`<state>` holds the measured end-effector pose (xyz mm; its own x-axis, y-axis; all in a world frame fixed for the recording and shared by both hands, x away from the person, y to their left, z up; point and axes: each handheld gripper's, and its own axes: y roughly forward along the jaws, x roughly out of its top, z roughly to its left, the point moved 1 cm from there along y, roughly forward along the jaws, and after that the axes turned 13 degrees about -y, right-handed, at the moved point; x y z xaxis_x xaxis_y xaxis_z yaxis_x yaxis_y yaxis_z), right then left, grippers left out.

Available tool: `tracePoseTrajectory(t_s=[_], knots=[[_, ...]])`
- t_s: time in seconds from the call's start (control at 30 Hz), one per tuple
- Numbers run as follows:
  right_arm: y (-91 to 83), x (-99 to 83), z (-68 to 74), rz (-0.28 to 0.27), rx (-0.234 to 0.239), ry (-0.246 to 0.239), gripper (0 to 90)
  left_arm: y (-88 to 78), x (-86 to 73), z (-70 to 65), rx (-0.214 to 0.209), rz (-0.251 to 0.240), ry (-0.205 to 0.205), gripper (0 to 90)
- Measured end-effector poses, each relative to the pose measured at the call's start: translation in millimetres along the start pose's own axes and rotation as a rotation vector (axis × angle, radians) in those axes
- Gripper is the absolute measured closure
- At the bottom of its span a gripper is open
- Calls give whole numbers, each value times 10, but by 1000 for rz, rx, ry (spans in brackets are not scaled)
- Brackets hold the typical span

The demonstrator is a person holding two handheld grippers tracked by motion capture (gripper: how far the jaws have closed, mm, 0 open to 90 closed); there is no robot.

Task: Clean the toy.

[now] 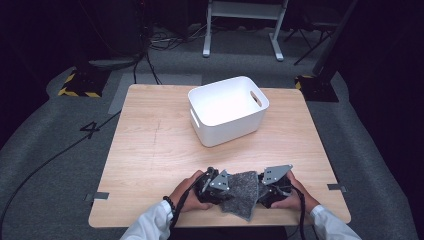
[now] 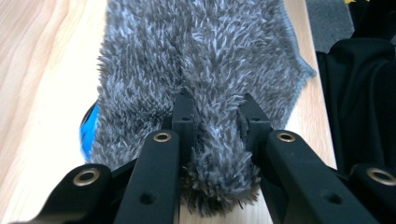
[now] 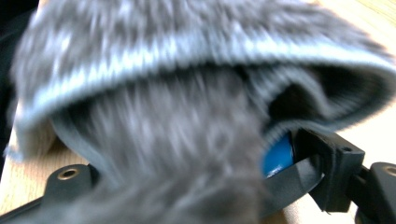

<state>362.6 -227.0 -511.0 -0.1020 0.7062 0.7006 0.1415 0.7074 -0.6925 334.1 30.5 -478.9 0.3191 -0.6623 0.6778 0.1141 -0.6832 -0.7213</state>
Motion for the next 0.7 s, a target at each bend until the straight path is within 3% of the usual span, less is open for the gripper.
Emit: tracePoseTrajectory(t_s=[0.03, 0.13, 0.27, 0.4, 0.57, 0.63, 0.7], knots=[[-3, -4, -2, 0, 0, -2, 246, -26, -17, 15, 10, 4, -7, 742], [-13, -14, -3, -2, 5, 1, 246, -100, -124, 112, 94, 48, -30, 741], [-31, -31, -7, -3, 7, 3, 246, -178, -326, 282, 127, 70, -104, 740], [-35, -33, -17, -1, 8, 0, 246, -235, -376, 427, 196, 43, -162, 738], [-16, -18, -25, -5, 14, 2, 247, -190, -288, 575, 207, -42, -256, 718], [3, -1, -26, -9, 16, 1, 247, -151, -191, 563, 191, -76, -259, 709], [18, 11, -29, -8, 16, -1, 247, -101, -78, 511, 183, -86, -219, 708]])
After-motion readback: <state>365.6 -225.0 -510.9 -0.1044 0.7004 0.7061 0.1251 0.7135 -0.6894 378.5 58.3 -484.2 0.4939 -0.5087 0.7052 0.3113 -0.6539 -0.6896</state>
